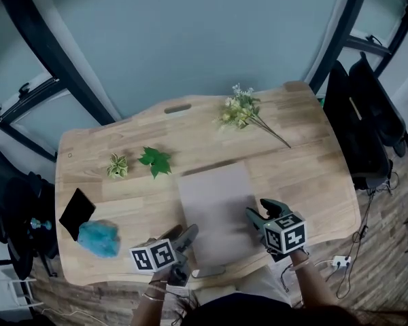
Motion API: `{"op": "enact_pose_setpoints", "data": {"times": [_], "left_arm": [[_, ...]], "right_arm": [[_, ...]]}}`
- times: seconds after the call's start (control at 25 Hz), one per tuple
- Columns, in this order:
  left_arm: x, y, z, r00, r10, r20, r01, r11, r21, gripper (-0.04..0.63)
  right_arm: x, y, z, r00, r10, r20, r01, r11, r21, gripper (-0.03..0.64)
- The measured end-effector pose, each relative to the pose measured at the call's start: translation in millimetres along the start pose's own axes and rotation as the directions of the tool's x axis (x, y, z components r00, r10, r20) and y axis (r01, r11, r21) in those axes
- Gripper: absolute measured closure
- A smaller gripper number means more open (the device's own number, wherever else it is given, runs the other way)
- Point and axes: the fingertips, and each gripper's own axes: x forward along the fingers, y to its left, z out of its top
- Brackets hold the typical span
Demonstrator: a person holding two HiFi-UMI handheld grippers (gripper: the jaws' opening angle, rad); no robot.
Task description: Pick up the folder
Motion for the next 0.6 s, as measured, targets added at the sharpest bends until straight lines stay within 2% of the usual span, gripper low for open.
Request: {"op": "enact_pose_setpoints", "data": {"times": [0.28, 0.52, 0.6], "left_arm": [[14, 10, -6, 1.000, 0.028, -0.011, -0.029, 0.997, -0.066, 0.330], [22, 19, -8, 0.998, 0.055, -0.014, -0.056, 0.992, -0.114, 0.319], [25, 21, -10, 0.998, 0.060, -0.021, -0.062, 0.990, -0.129, 0.316]], "right_arm": [[14, -11, -11, 0.997, 0.075, -0.028, -0.071, 0.991, 0.113, 0.426], [26, -18, -23, 0.987, 0.150, -0.057, -0.134, 0.966, 0.223, 0.425], [30, -18, -26, 0.981, 0.181, -0.069, -0.158, 0.955, 0.250, 0.383]]}}
